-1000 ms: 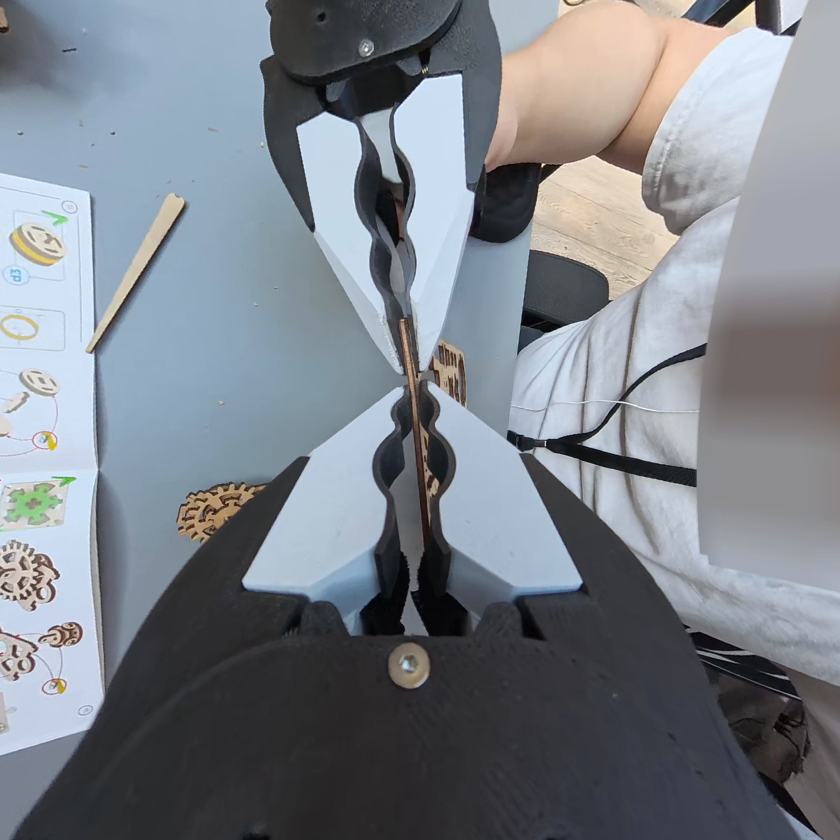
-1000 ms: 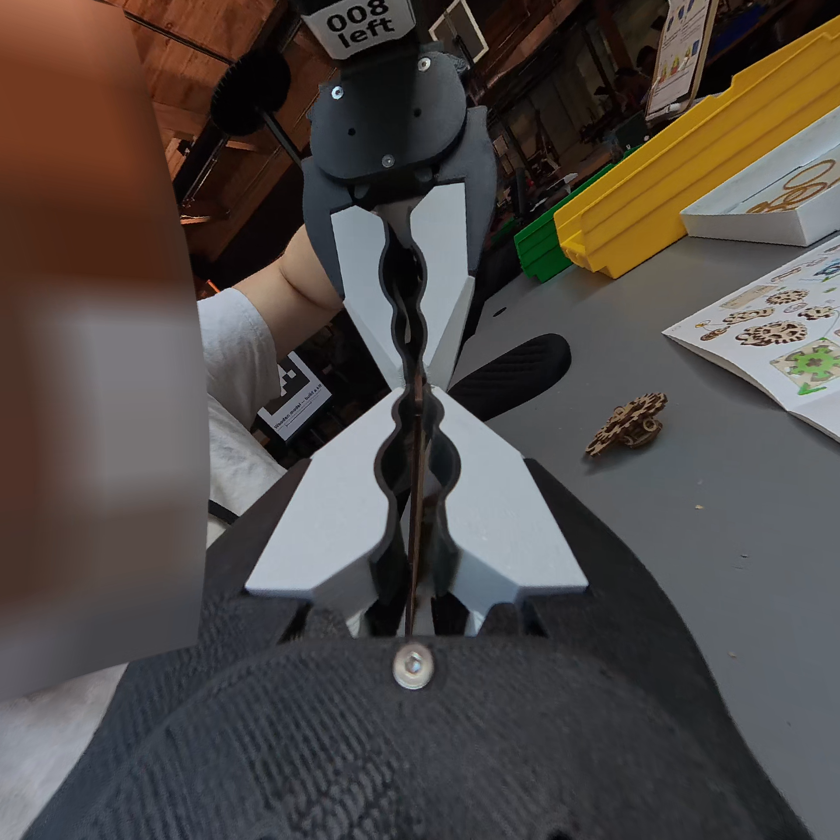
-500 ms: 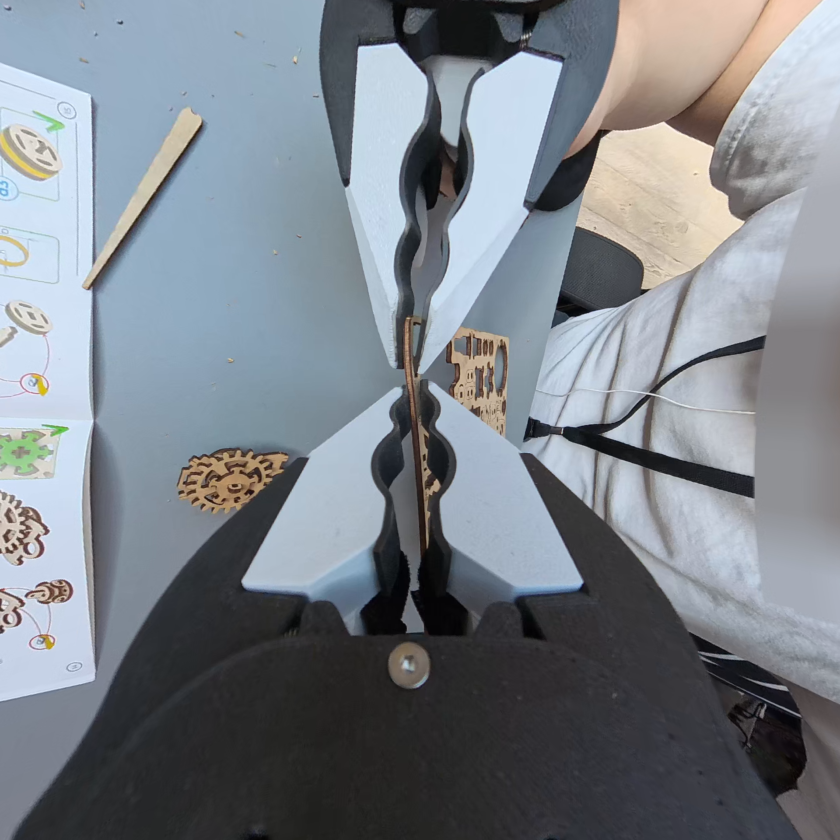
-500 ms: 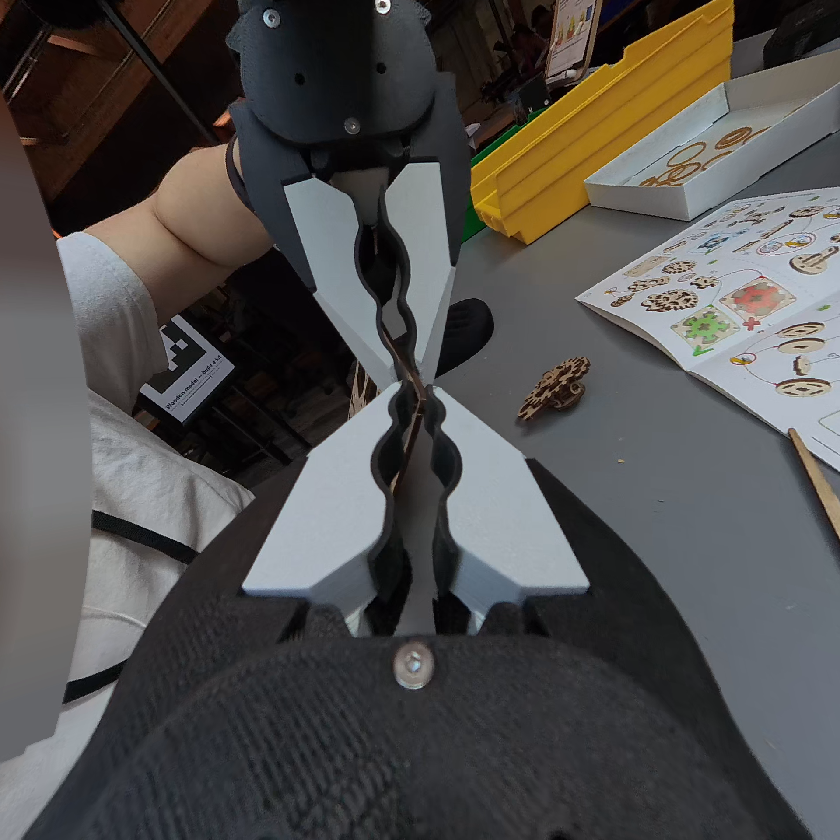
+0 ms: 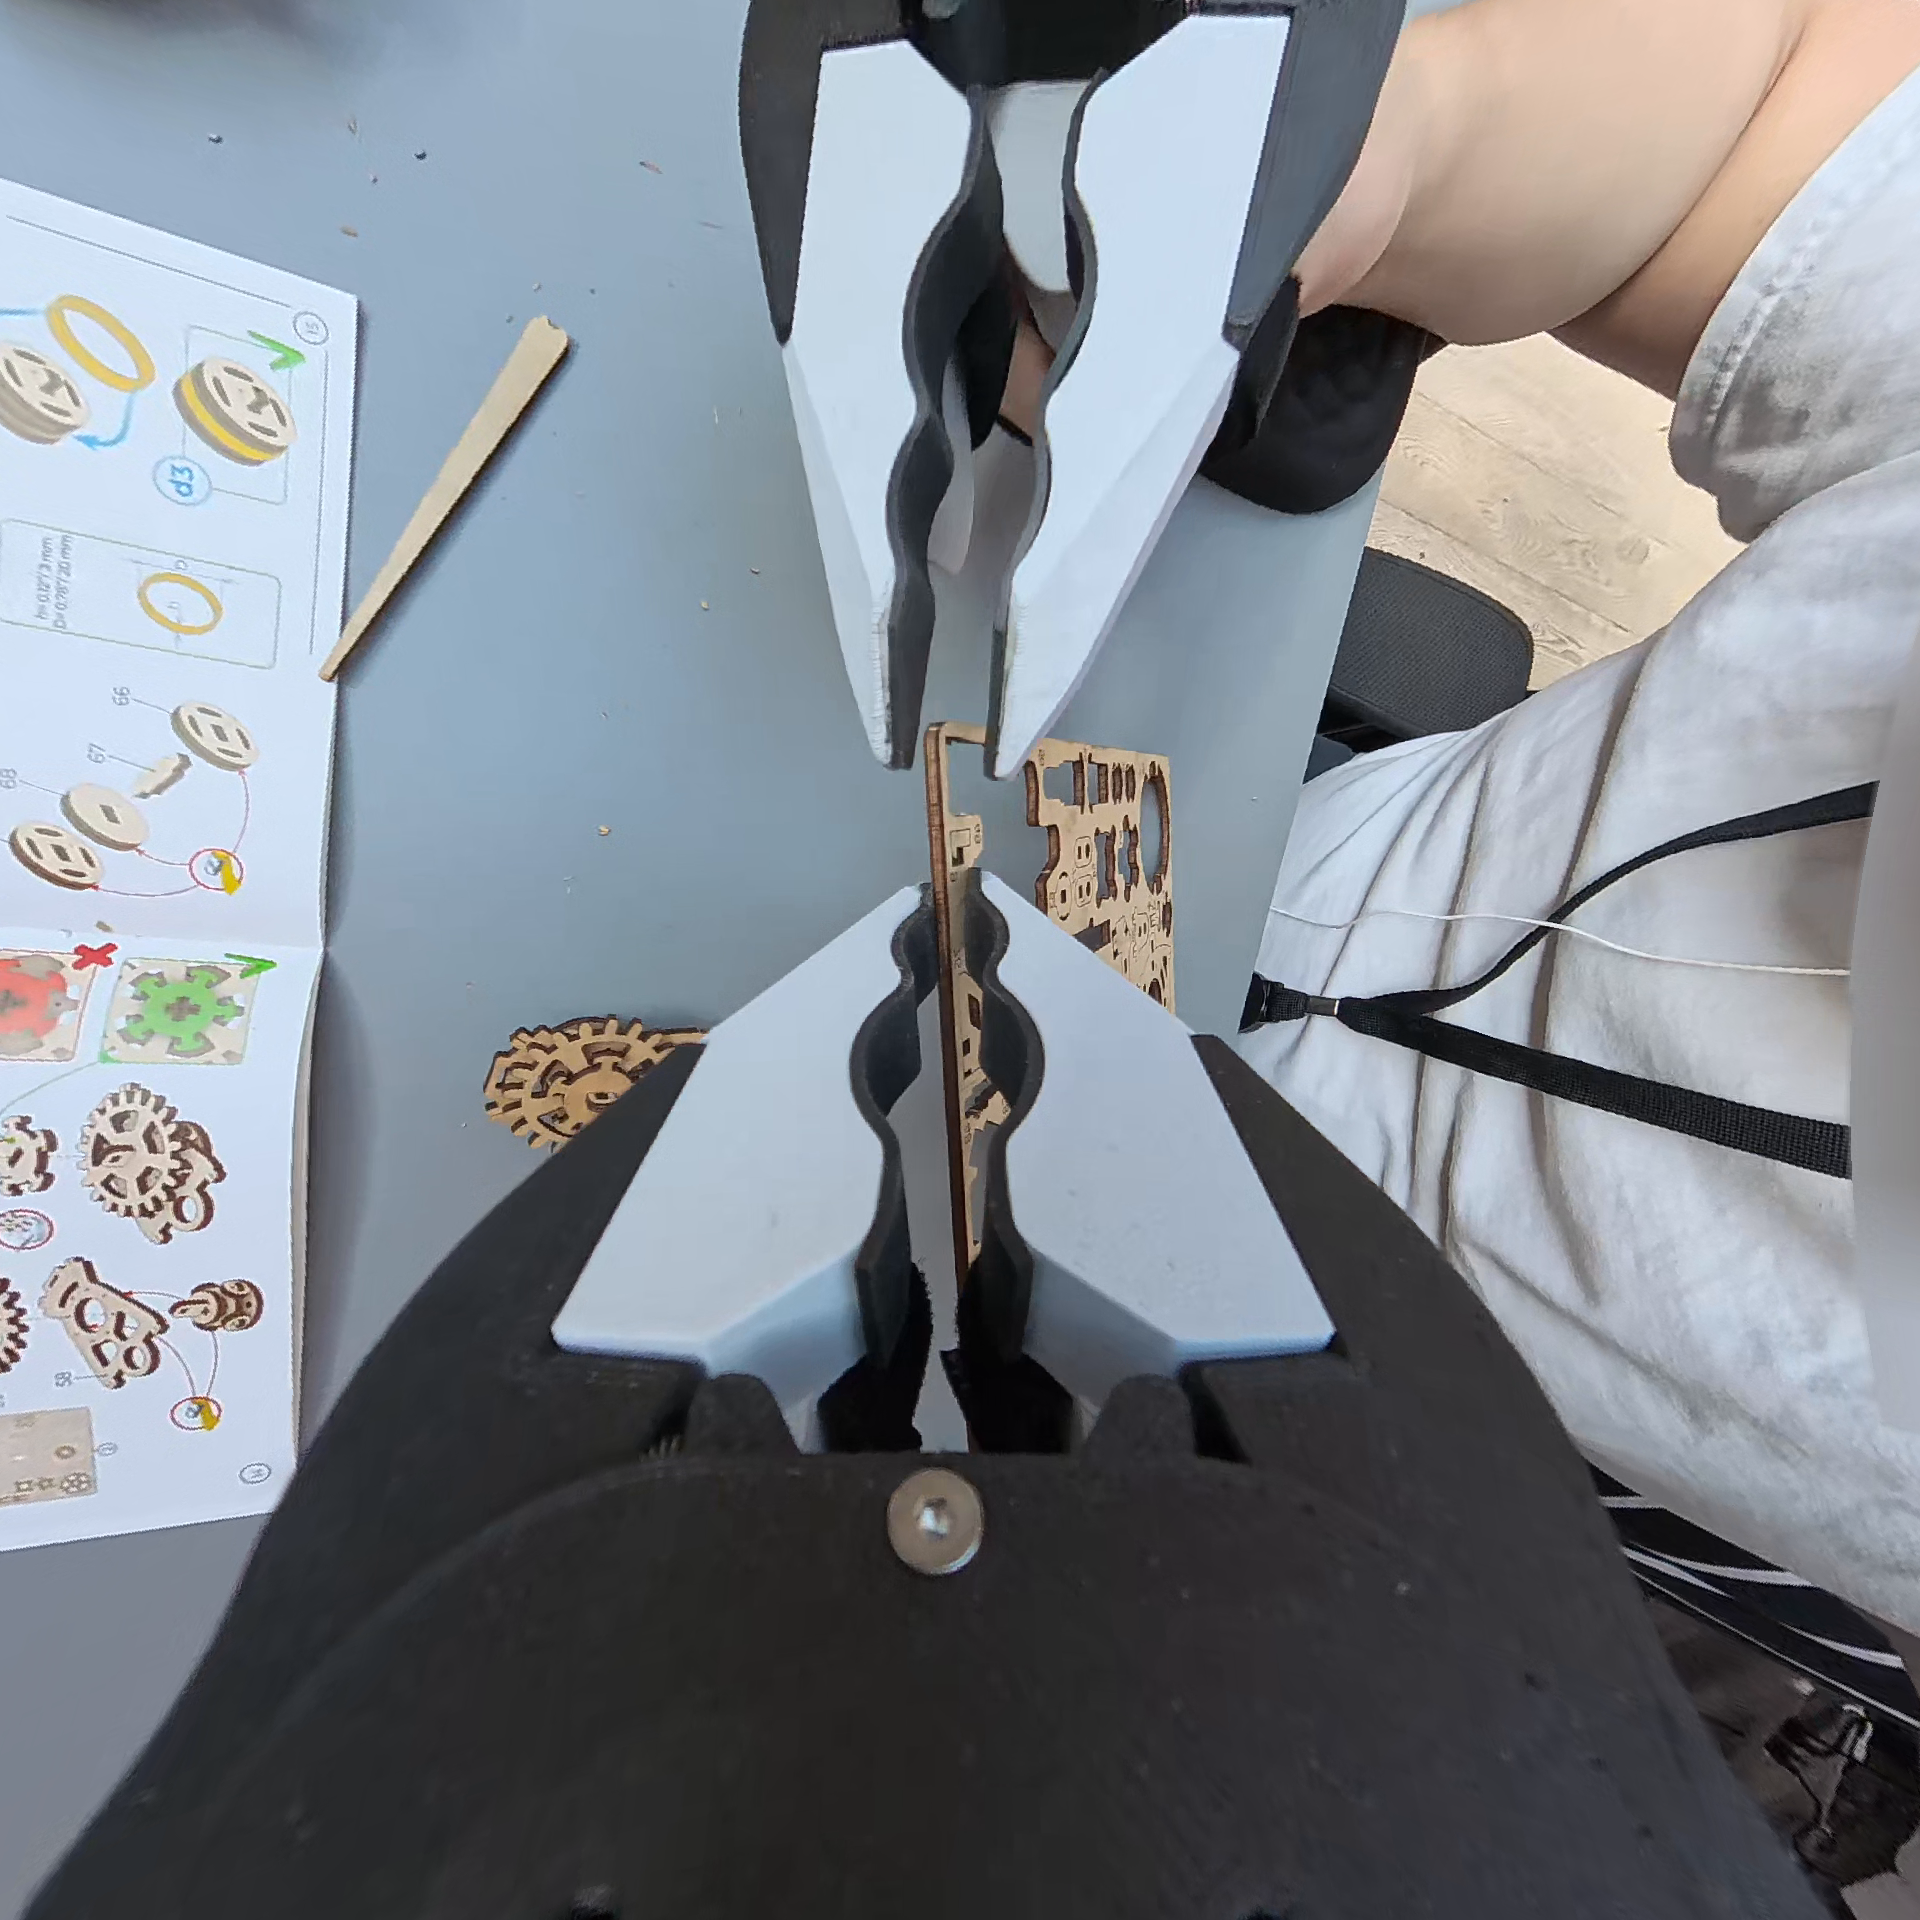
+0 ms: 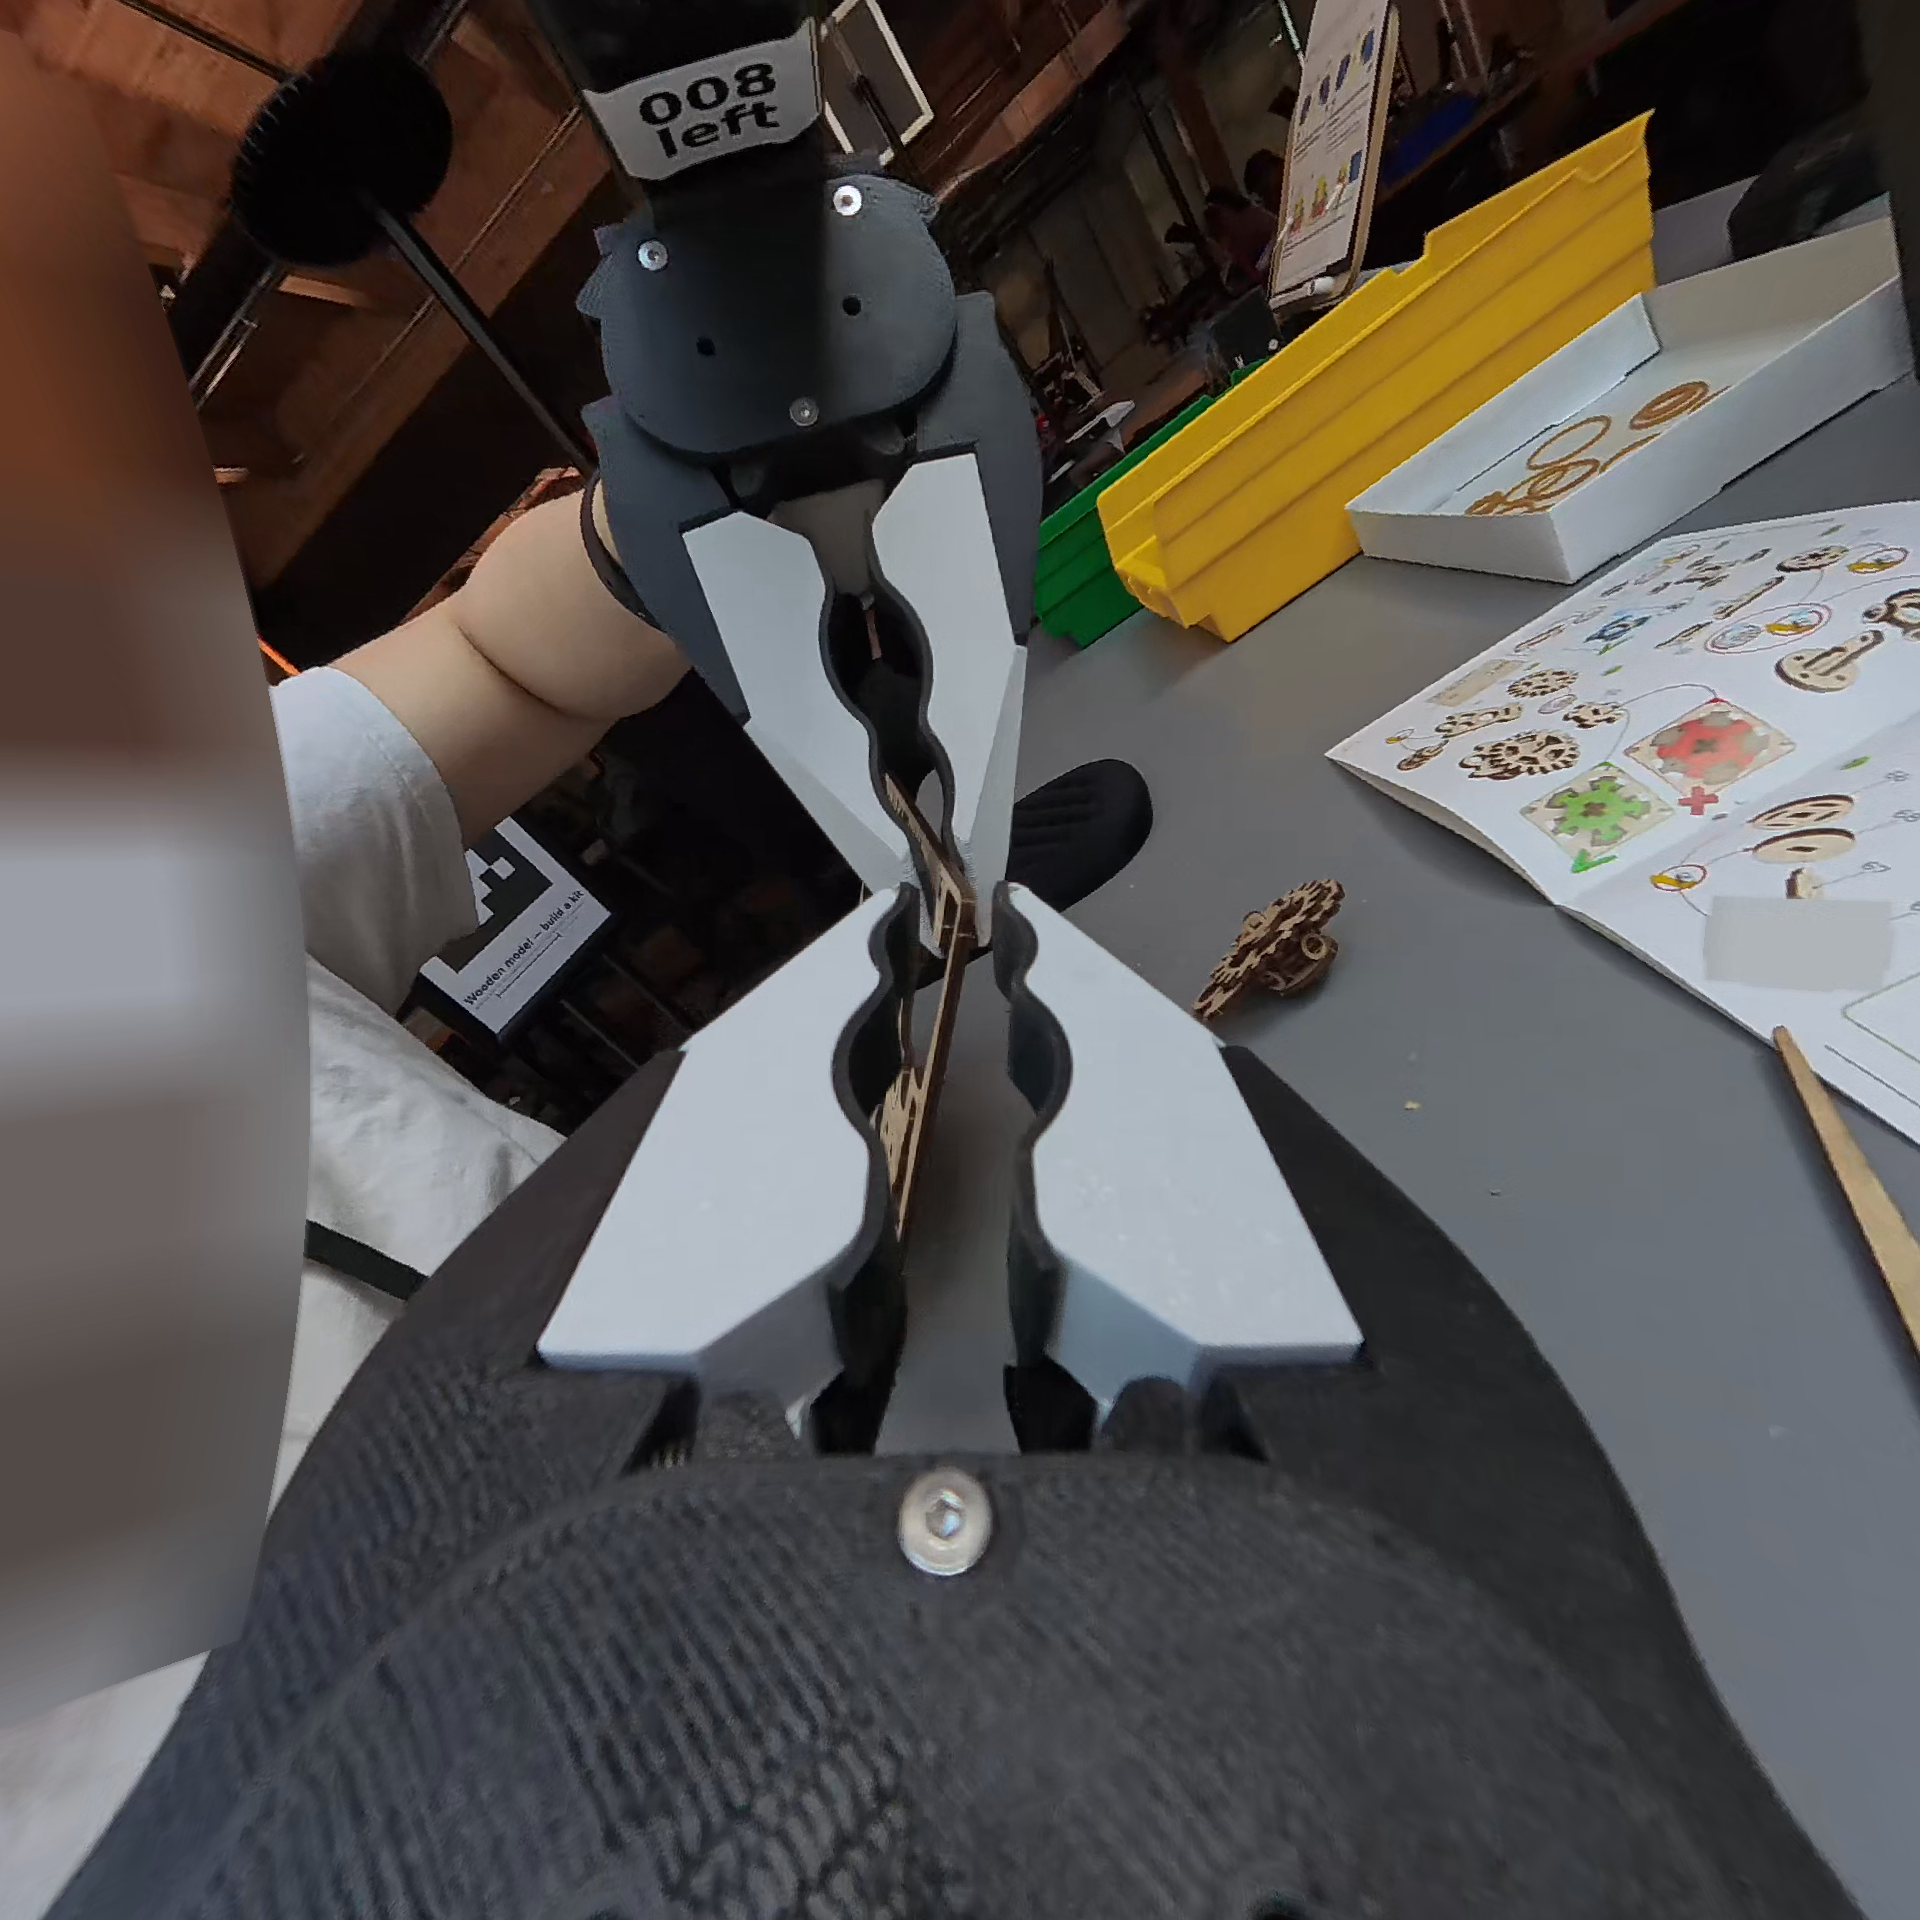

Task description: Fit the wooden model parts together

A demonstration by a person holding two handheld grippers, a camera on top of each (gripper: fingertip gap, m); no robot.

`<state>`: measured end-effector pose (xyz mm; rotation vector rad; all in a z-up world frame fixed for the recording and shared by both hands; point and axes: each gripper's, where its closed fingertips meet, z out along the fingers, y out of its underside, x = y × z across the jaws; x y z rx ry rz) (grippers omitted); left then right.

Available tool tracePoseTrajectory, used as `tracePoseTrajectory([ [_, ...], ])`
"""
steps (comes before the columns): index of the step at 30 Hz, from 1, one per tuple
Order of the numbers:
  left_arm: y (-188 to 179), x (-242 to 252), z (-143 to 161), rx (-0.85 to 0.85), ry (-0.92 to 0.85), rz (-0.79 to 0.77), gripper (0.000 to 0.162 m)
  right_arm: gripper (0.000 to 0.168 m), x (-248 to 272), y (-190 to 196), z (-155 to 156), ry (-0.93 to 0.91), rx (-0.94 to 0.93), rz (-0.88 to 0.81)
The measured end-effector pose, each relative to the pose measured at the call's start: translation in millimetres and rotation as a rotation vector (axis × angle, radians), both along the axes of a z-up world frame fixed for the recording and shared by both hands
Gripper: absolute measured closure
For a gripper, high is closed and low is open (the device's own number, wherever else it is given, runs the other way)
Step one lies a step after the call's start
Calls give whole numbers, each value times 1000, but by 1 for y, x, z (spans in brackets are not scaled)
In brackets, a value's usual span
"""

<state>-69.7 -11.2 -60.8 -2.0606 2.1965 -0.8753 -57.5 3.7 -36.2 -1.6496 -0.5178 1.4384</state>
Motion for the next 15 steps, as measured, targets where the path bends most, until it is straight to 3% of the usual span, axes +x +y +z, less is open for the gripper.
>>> tracePoseTrajectory([
  [4,-8,2,0,11,8,-29,159,157,-4,-4,0,33,-36,52],
  [6,-9,2,0,16,18,-39,159,166,-7,-9,-2,25,-43,97],
  [15,-13,5,0,41,37,-82,159,167,-7,-13,-1,64,-96,152],
])
